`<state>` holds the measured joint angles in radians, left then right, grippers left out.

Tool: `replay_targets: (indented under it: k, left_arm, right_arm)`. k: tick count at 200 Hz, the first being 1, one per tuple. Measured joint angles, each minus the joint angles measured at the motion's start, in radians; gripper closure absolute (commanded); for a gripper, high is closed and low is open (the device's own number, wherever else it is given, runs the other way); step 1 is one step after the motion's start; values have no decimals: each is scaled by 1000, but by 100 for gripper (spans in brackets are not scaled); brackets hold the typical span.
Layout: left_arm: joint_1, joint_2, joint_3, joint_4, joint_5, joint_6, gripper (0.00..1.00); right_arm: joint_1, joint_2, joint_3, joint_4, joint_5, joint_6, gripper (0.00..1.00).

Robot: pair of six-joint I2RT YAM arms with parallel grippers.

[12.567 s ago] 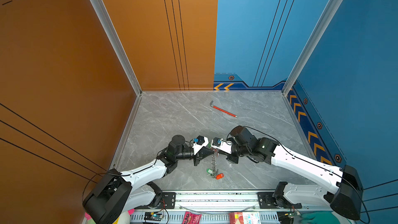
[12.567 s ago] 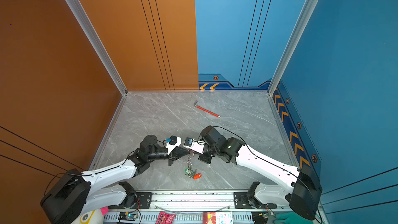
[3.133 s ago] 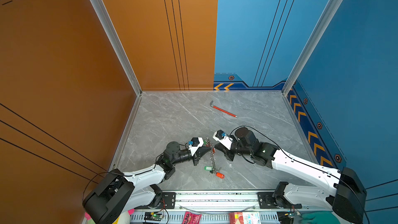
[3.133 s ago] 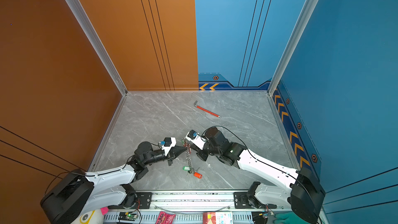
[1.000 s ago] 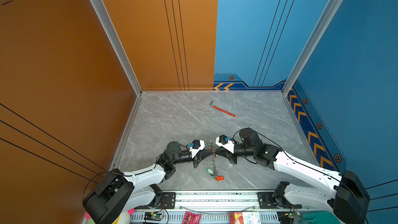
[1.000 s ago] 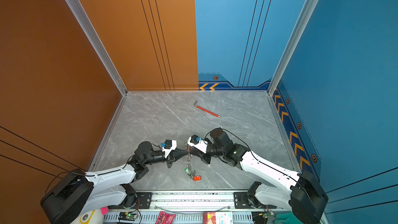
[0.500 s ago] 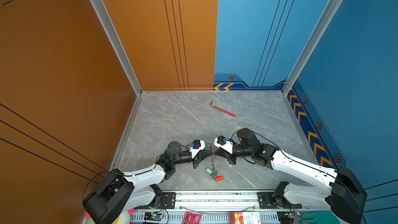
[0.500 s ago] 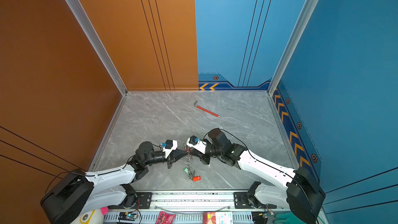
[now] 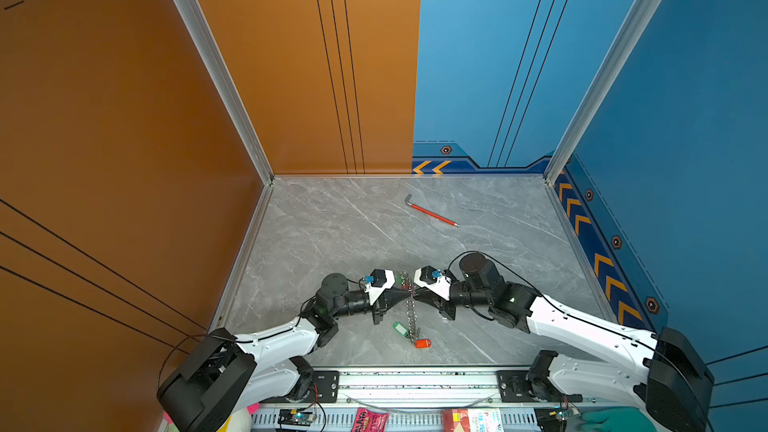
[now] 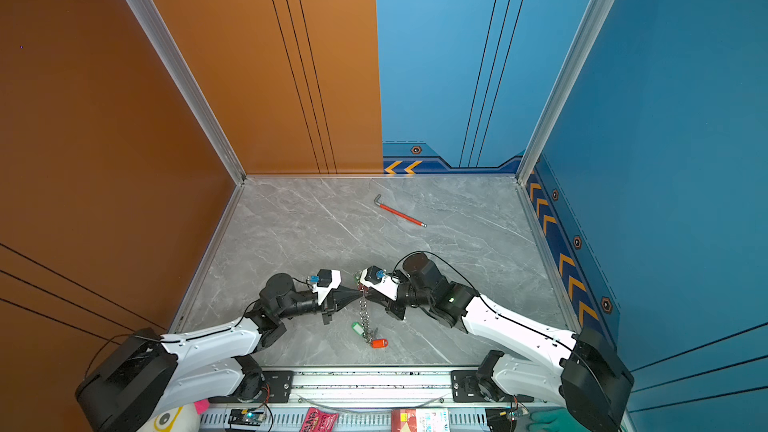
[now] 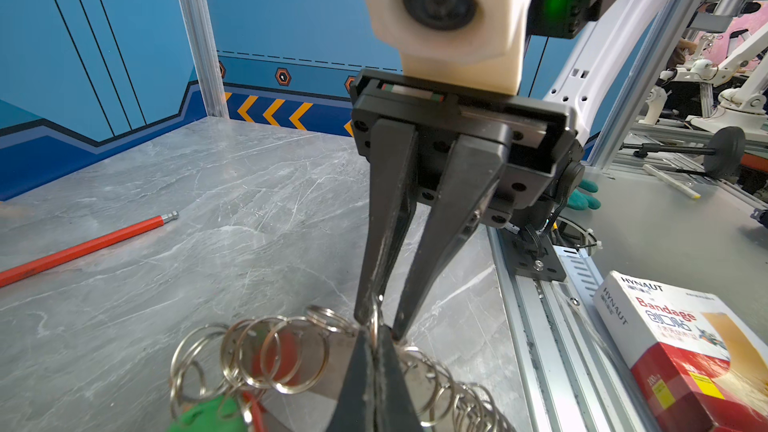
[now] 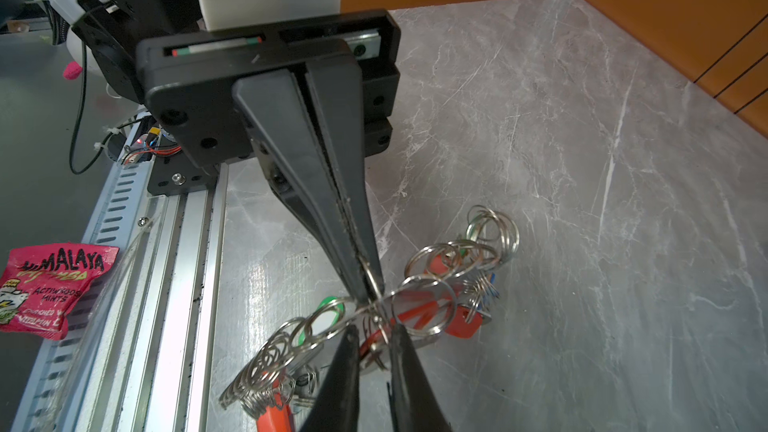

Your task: Put the keys on the keyring

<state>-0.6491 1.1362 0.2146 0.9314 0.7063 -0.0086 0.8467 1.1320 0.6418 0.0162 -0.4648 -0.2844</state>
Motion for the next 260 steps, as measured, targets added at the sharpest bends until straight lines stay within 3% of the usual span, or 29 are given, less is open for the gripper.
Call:
replay_targets:
  k: [107,168,204,260]
  left_arm:
    - [2,-7,-5,-19,-27,1,100]
    - [2,-7,-14,-26,-29,0,100]
    - [2,-7,-12,19,-28,0,100]
    - [2,2,-11,55,-9,-11,100]
  right_arm:
    - [17,58,6,21,45,23,95]
    - [42,74,6,22,81,22,84]
    - [19,-7,-6,21,84,22,80]
    - [-15,-70,-43,40,14,19,77]
